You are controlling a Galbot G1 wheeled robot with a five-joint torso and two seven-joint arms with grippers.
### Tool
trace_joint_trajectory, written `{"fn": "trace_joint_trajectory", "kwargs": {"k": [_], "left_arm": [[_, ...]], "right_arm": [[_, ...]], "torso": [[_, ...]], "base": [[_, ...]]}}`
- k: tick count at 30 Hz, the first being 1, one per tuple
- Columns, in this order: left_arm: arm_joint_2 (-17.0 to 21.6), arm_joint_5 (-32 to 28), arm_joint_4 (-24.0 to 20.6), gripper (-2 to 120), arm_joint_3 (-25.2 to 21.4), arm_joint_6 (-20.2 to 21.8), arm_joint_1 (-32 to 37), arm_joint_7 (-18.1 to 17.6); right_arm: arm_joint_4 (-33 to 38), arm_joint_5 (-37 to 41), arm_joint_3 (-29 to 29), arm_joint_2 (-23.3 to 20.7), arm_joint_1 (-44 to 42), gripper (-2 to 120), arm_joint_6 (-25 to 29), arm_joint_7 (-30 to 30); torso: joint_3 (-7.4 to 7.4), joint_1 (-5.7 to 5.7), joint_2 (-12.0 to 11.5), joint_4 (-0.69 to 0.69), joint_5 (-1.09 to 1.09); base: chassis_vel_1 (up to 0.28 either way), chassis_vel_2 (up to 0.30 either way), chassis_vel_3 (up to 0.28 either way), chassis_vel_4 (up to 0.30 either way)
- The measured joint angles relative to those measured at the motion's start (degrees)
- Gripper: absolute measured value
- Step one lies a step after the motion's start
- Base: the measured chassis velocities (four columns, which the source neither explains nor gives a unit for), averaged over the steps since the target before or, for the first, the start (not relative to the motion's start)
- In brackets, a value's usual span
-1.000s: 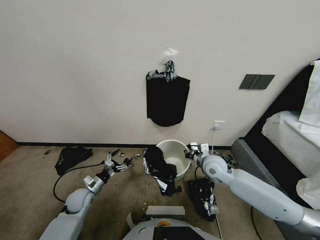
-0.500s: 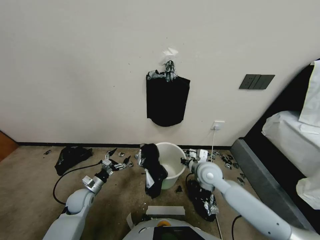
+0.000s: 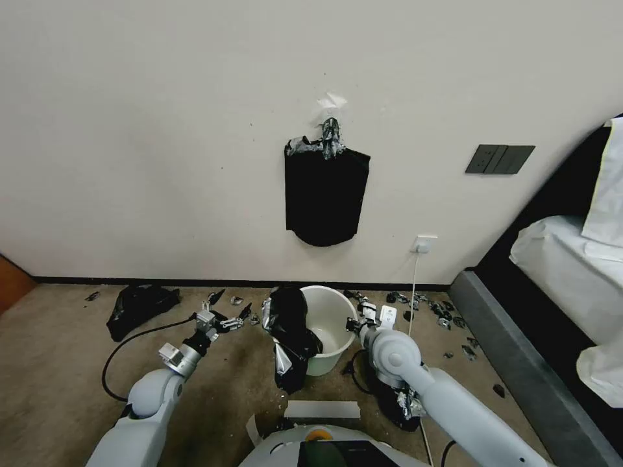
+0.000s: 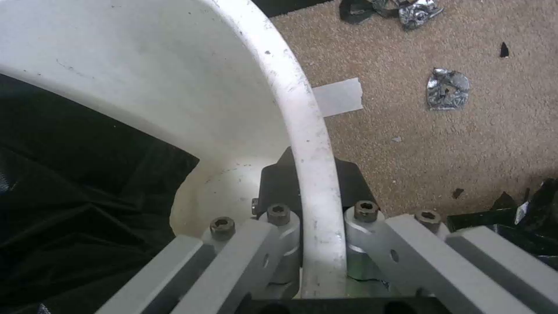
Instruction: Place a trash bag onto the trash bin.
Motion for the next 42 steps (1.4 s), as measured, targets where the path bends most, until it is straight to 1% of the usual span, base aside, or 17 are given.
{"fn": "trace_joint_trajectory", "kwargs": {"k": [13, 18, 21, 22, 25, 26, 28, 29, 30, 32, 33, 34, 36, 37, 39, 41, 42], "left_arm": [[0.55, -0.08, 0.05, 100, -0.51, -0.08, 0.36, 0.02], [0.29, -0.08, 0.05, 100, -0.51, -0.20, 0.46, 0.06], [0.20, -0.09, -0.10, 100, -0.53, -0.28, 0.72, 0.09], [0.20, -0.09, -0.10, 100, -0.53, -0.28, 0.72, 0.09], [0.15, -0.08, -0.31, 100, -0.81, -0.32, 0.97, 0.11], [0.15, -0.08, -0.31, 100, -0.81, -0.32, 0.97, 0.11], [0.01, -0.08, -0.41, 100, -0.93, -0.37, 1.09, 0.14], [-0.16, -0.08, -0.46, 100, -0.98, -0.40, 1.19, 0.16], [-0.16, -0.08, -0.46, 100, -0.98, -0.40, 1.19, 0.16], [-0.48, -0.06, -0.49, 100, -1.04, -0.47, 1.31, 0.20], [-0.48, -0.06, -0.49, 100, -1.04, -0.47, 1.31, 0.20], [-0.63, -0.02, -0.49, 100, -1.04, -0.52, 1.40, 0.23], [-0.88, 0.04, -0.50, 100, -1.13, -0.71, 1.56, 0.25], [-0.88, 0.04, -0.50, 100, -1.13, -0.71, 1.56, 0.25], [-0.86, 0.05, -0.49, 100, -1.47, -0.75, 1.67, 0.26], [-0.77, 0.05, -0.40, 100, -1.61, -0.77, 1.69, 0.27], [-0.64, 0.07, -0.18, 100, -1.76, -0.82, 1.70, 0.27]], "right_arm": [[-1.94, -4.62, -1.19, 1.25, -2.12, 1, 1.51, -1.23], [-1.92, -5.82, -1.73, 0.50, -2.54, 6, 1.53, -1.64], [-1.83, -6.14, -1.98, 0.12, -2.65, 19, 1.44, -1.71], [-1.83, -6.14, -1.98, 0.12, -2.65, 19, 1.44, -1.71], [-1.41, -6.37, -2.20, -0.41, -2.69, 34, 1.25, -1.81], [-1.41, -6.37, -2.20, -0.41, -2.69, 34, 1.25, -1.81], [-1.05, -6.64, -2.24, -0.85, -2.69, 40, 1.17, -1.96], [-0.83, -6.90, -2.32, -1.25, -2.61, 47, 1.09, -2.05], [-0.83, -6.90, -2.32, -1.25, -2.61, 47, 1.09, -2.05], [-0.47, -7.27, -2.36, -1.90, -2.36, 55, 0.79, -2.26], [-0.47, -7.27, -2.36, -1.90, -2.36, 55, 0.79, -2.26], [-0.29, -7.55, -2.40, -2.29, -2.24, 63, 0.62, -2.45], [-0.03, -9.12, -2.47, -3.08, -2.07, 74, 0.43, -2.93], [-0.03, -9.12, -2.47, -3.08, -2.07, 74, 0.43, -2.93], [0.82, -11.76, -2.45, -4.48, -1.59, 84, -0.16, -3.93], [1.51, -13.21, -2.44, -5.41, -1.17, 87, -0.82, -4.66], [2.43, -15.15, -2.56, -6.45, -0.65, 92, -1.50, -5.69]], "torso": [[0.00, 0.00, 0.00, 0.00, 0.00], [0.00, 0.00, 0.00, -0.01, 0.00], [0.00, 0.00, 0.00, 0.00, 0.00], [0.00, 0.00, 0.00, 0.00, 0.00], [0.00, 0.00, 0.00, 0.00, 0.01], [0.00, 0.00, 0.00, 0.00, 0.01], [-0.01, 0.00, 0.00, 0.00, 0.01], [0.00, 0.00, 0.00, 0.00, 0.01], [0.00, 0.00, 0.00, 0.00, 0.01], [0.00, 0.00, 0.00, 0.00, 0.00], [0.00, 0.00, 0.00, 0.00, 0.00], [0.00, 0.00, 0.00, 0.00, 0.01], [0.00, 0.00, 0.00, 0.00, 0.01], [0.00, 0.00, 0.00, 0.00, 0.01], [0.00, 0.00, 0.00, 0.00, 0.01], [0.00, 0.00, 0.00, -0.01, 0.01], [0.00, 0.00, 0.00, -0.01, 0.01]], "base": [[0.000, 0.000, 0.000, 0.000], [0.000, 0.000, 0.000, 0.000], [0.000, 0.000, 0.000, 0.000], [0.000, 0.000, 0.000, 0.000], [0.000, 0.000, 0.000, 0.000], [0.000, 0.000, 0.000, 0.000], [0.000, 0.000, 0.000, 0.000], [0.000, 0.000, 0.000, 0.000], [0.000, 0.000, 0.000, 0.000], [0.000, 0.000, 0.000, 0.000], [0.000, 0.000, 0.000, 0.000], [0.000, 0.000, 0.000, 0.000], [0.000, 0.000, 0.000, 0.000], [0.000, 0.000, 0.000, 0.000], [0.000, 0.000, 0.000, 0.000], [0.000, 0.000, 0.000, 0.000], [0.000, 0.000, 0.000, 0.000]]}}
